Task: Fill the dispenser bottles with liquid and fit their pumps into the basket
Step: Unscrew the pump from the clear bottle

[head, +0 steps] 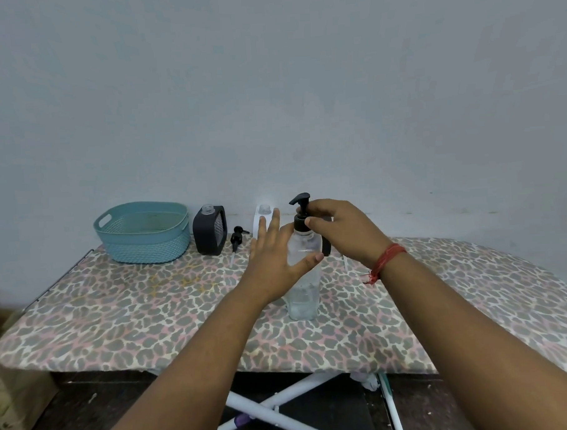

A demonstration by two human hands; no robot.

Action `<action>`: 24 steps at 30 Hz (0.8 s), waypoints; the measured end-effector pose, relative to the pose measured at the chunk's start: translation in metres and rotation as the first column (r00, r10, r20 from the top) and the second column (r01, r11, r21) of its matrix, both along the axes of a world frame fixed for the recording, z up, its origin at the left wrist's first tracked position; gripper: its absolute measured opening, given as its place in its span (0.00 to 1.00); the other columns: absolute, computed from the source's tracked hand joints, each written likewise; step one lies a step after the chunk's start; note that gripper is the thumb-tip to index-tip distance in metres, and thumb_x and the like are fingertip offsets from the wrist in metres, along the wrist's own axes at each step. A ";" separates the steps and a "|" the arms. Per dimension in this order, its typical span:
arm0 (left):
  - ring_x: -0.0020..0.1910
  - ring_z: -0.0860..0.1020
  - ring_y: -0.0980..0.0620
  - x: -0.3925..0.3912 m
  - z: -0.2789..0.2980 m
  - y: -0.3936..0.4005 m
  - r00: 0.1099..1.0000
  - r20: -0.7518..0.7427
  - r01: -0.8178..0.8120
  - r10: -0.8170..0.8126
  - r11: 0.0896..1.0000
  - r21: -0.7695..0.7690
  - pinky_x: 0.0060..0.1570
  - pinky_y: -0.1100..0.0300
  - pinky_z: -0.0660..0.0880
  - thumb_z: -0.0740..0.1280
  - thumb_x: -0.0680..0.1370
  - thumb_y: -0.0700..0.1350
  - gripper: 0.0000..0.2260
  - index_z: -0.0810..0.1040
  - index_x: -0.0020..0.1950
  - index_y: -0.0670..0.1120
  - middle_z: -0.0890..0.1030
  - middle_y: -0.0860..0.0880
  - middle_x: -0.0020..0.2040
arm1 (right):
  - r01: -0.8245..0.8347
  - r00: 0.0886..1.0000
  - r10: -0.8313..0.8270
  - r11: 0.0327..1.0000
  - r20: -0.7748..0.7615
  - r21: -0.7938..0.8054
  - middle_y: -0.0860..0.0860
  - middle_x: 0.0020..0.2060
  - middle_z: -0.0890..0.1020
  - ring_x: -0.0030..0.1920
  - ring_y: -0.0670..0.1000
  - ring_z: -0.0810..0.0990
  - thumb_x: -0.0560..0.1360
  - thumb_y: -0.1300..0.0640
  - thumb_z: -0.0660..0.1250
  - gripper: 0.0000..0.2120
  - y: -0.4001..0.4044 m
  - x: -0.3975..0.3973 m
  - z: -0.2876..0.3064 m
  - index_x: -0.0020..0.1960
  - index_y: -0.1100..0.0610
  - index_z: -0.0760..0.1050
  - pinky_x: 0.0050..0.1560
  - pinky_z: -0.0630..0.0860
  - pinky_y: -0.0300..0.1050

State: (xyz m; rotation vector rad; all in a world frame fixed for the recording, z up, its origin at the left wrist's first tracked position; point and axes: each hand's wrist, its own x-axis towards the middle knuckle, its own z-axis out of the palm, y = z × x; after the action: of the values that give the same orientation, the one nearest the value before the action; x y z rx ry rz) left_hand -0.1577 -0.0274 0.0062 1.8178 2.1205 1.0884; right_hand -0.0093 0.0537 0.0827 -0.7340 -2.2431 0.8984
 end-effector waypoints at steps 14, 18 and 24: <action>0.80 0.34 0.50 0.004 -0.004 0.003 0.999 -0.019 -0.026 0.026 1.000 -0.007 0.77 0.36 0.44 0.53 0.68 0.80 0.41 0.55 0.77 0.63 0.39 0.56 0.82 | -0.045 0.998 0.038 0.991 -0.057 -0.130 0.46 0.58 0.81 0.62 0.45 0.78 0.76 0.56 0.72 0.30 0.002 -0.002 0.001 0.74 0.48 0.65 0.65 0.72 0.42; 0.78 0.31 0.51 0.008 0.002 0.005 0.995 -0.085 -0.048 0.045 0.998 -0.041 0.77 0.37 0.41 0.50 0.68 0.81 0.41 0.55 0.76 0.63 0.35 0.56 0.81 | 0.066 0.995 -0.073 0.992 0.060 0.108 0.48 0.51 0.77 0.51 0.46 0.78 0.73 0.49 0.74 0.16 0.004 -0.008 0.003 0.58 0.52 0.76 0.52 0.74 0.38; 0.78 0.30 0.52 0.015 0.016 0.010 0.984 -0.142 -0.116 0.110 0.993 -0.036 0.77 0.37 0.40 0.51 0.68 0.80 0.49 0.49 0.82 0.55 0.37 0.53 0.82 | 0.006 0.999 -0.009 0.998 0.045 0.055 0.44 0.52 0.80 0.52 0.42 0.80 0.72 0.54 0.76 0.23 0.009 -0.005 0.010 0.65 0.48 0.74 0.50 0.76 0.32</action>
State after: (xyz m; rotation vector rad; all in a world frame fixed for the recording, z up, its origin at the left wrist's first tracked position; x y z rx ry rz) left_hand -0.1430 -0.0171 0.0222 1.8233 2.3331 0.9541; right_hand -0.0145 0.0623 0.0924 -0.7441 -2.2942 0.8204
